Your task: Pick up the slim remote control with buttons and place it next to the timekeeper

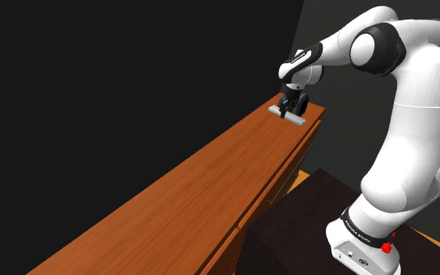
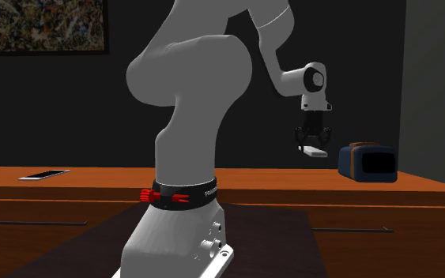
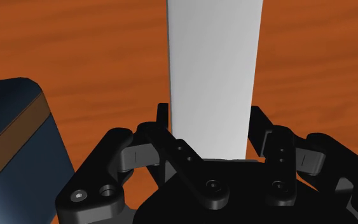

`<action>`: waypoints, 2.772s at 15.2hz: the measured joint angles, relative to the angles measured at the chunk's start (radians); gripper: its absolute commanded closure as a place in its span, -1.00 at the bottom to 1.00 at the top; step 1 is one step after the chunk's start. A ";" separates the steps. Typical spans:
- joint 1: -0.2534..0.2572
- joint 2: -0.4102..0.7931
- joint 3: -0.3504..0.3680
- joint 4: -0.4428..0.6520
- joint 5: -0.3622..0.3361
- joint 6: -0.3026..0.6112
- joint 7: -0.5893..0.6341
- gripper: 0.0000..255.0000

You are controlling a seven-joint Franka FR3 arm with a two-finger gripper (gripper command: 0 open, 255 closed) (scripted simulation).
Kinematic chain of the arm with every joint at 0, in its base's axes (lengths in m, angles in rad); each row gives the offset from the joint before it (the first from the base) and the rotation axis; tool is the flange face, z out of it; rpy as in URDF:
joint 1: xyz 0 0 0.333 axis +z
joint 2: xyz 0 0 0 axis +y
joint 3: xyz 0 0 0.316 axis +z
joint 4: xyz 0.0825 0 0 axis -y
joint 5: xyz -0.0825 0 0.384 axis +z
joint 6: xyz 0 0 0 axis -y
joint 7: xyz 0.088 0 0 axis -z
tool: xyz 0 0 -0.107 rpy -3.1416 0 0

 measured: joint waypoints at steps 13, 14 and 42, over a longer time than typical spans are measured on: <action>-0.020 0.115 0.025 -0.016 0.045 0.128 -0.032 1.00; -0.020 0.125 0.027 -0.016 0.048 0.137 -0.033 1.00; -0.017 0.098 0.020 -0.013 0.039 0.109 -0.028 -1.00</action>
